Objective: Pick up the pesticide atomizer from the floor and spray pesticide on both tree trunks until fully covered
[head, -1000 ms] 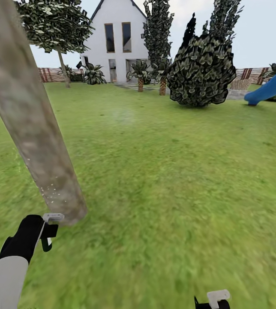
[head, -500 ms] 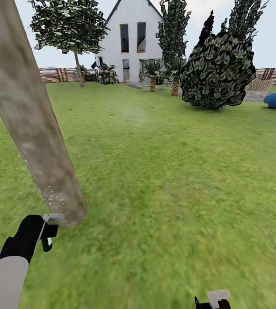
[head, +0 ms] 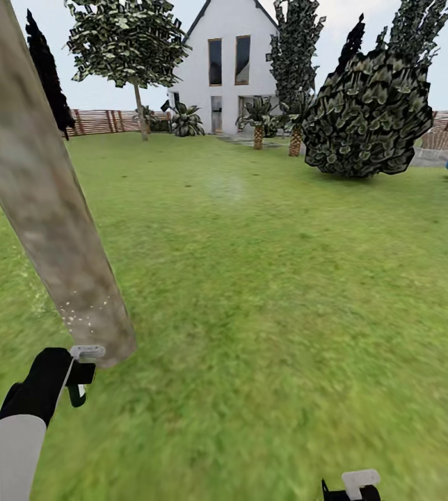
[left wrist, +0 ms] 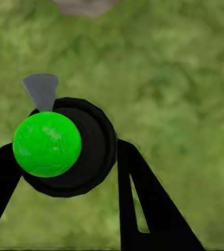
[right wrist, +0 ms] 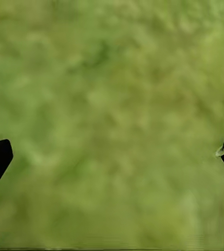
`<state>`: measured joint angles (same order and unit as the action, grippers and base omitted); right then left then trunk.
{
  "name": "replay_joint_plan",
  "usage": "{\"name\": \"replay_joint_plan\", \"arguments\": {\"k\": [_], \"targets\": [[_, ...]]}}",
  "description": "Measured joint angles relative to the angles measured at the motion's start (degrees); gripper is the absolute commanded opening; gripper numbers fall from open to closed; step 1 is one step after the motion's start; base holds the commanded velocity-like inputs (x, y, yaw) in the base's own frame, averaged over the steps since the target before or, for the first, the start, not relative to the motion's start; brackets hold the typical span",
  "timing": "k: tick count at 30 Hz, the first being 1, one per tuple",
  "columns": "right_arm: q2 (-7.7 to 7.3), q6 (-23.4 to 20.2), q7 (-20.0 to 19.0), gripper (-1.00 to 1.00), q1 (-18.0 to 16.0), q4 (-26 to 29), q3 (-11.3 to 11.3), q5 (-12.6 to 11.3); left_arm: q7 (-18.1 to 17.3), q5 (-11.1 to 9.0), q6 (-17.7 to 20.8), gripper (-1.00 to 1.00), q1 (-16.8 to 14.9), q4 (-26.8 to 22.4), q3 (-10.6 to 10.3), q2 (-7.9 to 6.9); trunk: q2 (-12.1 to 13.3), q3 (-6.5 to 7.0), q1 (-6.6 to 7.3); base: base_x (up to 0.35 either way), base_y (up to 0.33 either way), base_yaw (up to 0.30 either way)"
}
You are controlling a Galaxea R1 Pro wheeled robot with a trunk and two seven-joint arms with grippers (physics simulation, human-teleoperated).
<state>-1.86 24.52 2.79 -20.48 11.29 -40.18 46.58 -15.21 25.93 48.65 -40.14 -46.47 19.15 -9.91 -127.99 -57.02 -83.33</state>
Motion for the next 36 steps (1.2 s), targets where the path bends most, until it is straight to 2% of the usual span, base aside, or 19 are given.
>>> {"name": "replay_joint_plan", "arguments": {"k": [6, 9, 10, 11, 13, 14, 15, 16, 18, 20, 24, 26, 28, 29, 30, 31, 33, 35, 36], "targets": [[-0.07, 0.00, 0.02, 1.00, 0.00, -0.02, 0.00, 0.00, -0.02, -0.03, 1.00, -1.00, -1.74, -0.55, -0.21, 0.01, 0.00, 0.01, 0.00, -0.121, -0.007, 0.277], [-0.07, 0.00, 0.00, 1.00, 0.00, -0.04, 0.02, 0.00, -0.20, -0.16, 5.39, -1.00, -6.47, -0.19, -0.31, -0.33, 0.00, 0.01, 0.00, -0.001, 0.000, 0.255], [-0.07, 0.00, -0.03, 1.00, 0.00, -0.02, 0.01, 0.01, -0.41, 0.21, 7.77, -1.00, -9.28, 0.03, -1.02, -0.41, 0.01, 0.00, 0.00, 0.000, 0.000, 0.087], [-0.07, 0.00, -0.05, 1.00, 0.00, -0.02, 0.04, 0.00, -0.58, -0.16, 8.73, -1.00, -12.57, 0.17, -2.66, -0.72, -0.01, 0.01, 0.01, 0.000, 0.000, 0.036], [-0.07, 0.00, -0.06, 1.00, 0.00, -0.03, 0.08, 0.07, -0.66, 0.19, 9.25, -1.00, -14.35, 1.41, -4.13, -1.43, 0.00, 0.00, 0.00, 0.000, 0.000, 0.015], [-0.10, 0.00, -0.07, 1.00, 0.00, 0.00, 0.09, 0.08, -1.73, 0.39, 9.35, -1.00, -15.03, 3.20, -4.45, -3.13, 0.00, 0.00, 0.00, 0.000, 0.000, 0.002], [-0.14, 0.00, -0.07, 1.00, 0.00, 0.01, 0.10, 0.07, -5.93, 0.30, 9.35, -1.00, -15.66, 5.04, -4.91, -4.75, 0.00, 0.00, 0.00, 0.000, 0.000, 0.001], [-0.15, 0.00, -0.07, 1.00, 0.00, -0.02, 0.10, 0.05, -9.49, 0.80, 9.19, -1.00, -15.66, 5.73, -6.51, -6.16, 0.00, 0.00, 0.00, 0.000, 0.000, 0.000], [-0.16, 0.00, -0.07, 1.00, 0.00, -0.04, 0.10, 0.04, -12.08, 1.94, 9.29, -1.00, -15.36, 5.62, -9.74, -7.77, 0.00, 0.00, 0.00, 0.000, 0.000, 0.000], [-0.16, 0.00, -0.07, 1.00, 0.00, -0.04, 0.09, 0.01, -12.70, 1.98, 9.37, -1.00, -15.19, 5.46, -10.63, -8.03, 0.00, 0.00, 0.00, 0.226, 0.073, 0.000], [-0.16, 0.00, -0.07, 1.00, 0.00, -0.04, 0.10, 0.00, -12.85, 2.14, 9.40, -1.00, -16.27, 5.17, -10.74, -8.25, 0.00, 0.00, 0.00, 0.271, 0.096, 0.000], [-0.16, 0.00, -0.07, 1.00, 0.00, -0.04, 0.10, 0.00, -12.83, 2.18, 9.40, -1.00, -18.35, 4.63, -10.86, -8.41, 0.00, 0.00, 0.00, 0.064, 0.023, 0.000], [-0.16, 0.00, -0.07, 1.00, 0.00, -0.04, 0.10, 0.00, -12.92, 3.58, 9.40, -1.00, -19.60, 4.50, -10.87, -9.41, 0.00, 0.00, 0.00, 0.017, 0.006, 0.000], [-0.16, 0.00, -0.07, 1.00, 0.00, -0.04, 0.10, 0.00, -12.97, 3.94, 9.41, -1.00, -20.11, 4.48, -10.88, -10.19, 0.00, 0.00, 0.00, 0.004, 0.001, 0.000], [-0.16, 0.00, -0.07, 1.00, 0.00, -0.04, 0.10, 0.00, -13.13, 4.10, 9.42, -1.00, -20.84, 4.46, -10.84, -11.70, -0.01, 0.00, 0.01, 0.002, 0.001, 0.005], [-0.16, 0.00, -0.07, 1.00, 0.00, -0.04, 0.10, 0.00, -13.97, 4.03, 9.46, -1.00, -21.02, 4.46, -10.84, -12.25, 0.00, 0.00, 0.00, 0.001, 0.000, 0.072], [-0.16, 0.00, -0.07, 1.00, 0.00, -0.03, 0.09, 0.00, -17.45, 3.36, 9.66, -1.00, -21.15, 4.45, -11.10, -12.06, 0.00, 0.00, 0.00, 0.000, 0.000, 0.189], [-0.16, 0.00, -0.07, 1.00, 0.00, -0.03, 0.09, 0.00, -19.21, 3.13, 9.78, -1.00, -21.26, 4.12, -15.50, -10.77, 0.00, 0.00, 0.00, 0.000, 0.000, 0.265], [-0.16, 0.00, -0.07, 1.00, 0.00, -0.04, 0.09, 0.00, -19.41, 3.07, 9.79, -1.00, -21.28, 3.29, -16.58, -10.17, 0.00, 0.00, 0.00, 0.000, 0.000, 0.124]]}}
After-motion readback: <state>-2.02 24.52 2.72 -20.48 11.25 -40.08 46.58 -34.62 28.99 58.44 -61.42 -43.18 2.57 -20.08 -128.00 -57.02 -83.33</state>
